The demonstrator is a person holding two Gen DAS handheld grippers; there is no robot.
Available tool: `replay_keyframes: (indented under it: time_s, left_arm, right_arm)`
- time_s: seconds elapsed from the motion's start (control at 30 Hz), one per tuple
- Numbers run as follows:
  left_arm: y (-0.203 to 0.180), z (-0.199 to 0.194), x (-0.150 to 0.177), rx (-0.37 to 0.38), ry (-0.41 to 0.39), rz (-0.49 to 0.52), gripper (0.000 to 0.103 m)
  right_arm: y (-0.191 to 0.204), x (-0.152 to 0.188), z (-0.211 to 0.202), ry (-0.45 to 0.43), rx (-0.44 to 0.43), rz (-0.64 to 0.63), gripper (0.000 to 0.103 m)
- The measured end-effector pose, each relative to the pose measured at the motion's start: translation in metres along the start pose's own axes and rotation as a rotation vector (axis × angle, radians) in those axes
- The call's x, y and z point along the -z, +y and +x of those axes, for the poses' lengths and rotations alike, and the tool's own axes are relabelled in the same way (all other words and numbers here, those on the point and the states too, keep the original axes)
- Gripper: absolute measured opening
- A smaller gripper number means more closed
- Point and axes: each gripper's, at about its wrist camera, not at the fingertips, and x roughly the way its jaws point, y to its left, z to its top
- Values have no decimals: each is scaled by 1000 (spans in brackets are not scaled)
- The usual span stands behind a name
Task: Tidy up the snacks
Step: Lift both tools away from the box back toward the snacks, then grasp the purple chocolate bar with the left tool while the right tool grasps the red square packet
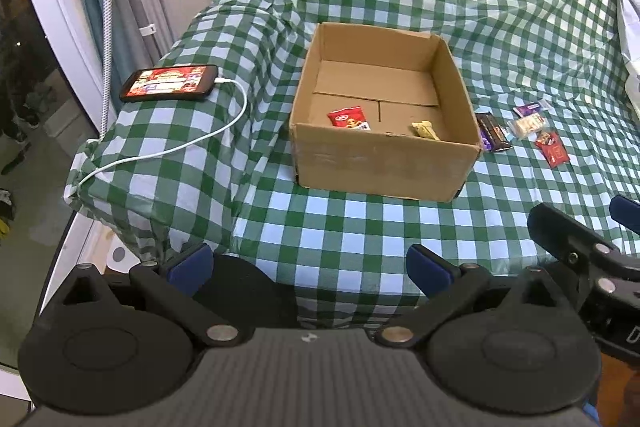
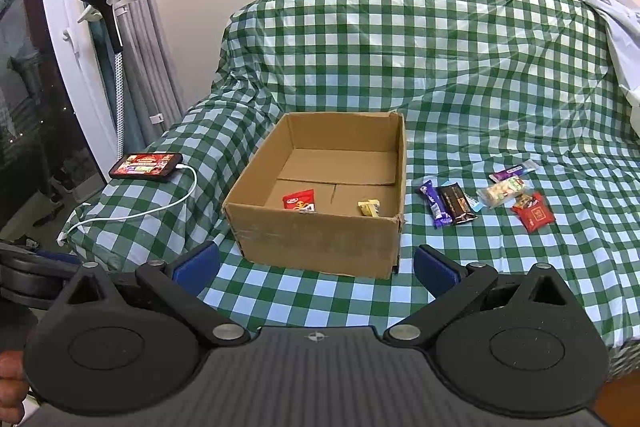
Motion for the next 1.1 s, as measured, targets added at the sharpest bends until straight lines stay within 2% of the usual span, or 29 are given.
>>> replay_keyframes:
  time_s: [0.23, 0.47, 0.7, 0.9, 1.1]
  left_arm:
    - [-24, 7, -13, 23, 10, 27, 103]
    - [-76, 24, -43, 66, 23, 90, 103]
    - [-165, 57, -88, 159, 50, 151, 103]
    - [-253, 105, -124, 163, 57, 242, 103]
    - [-317, 168, -146, 159, 110, 266, 103]
  right_arm:
    - [-23, 1, 2, -15, 24, 38, 102]
    - [-81, 0, 9, -35, 112, 118, 102]
    - [-162, 3, 23, -25, 234, 231, 102]
    - [-240, 7, 45, -9, 332, 311, 102]
    - [-306, 10, 74, 7, 381, 371, 102]
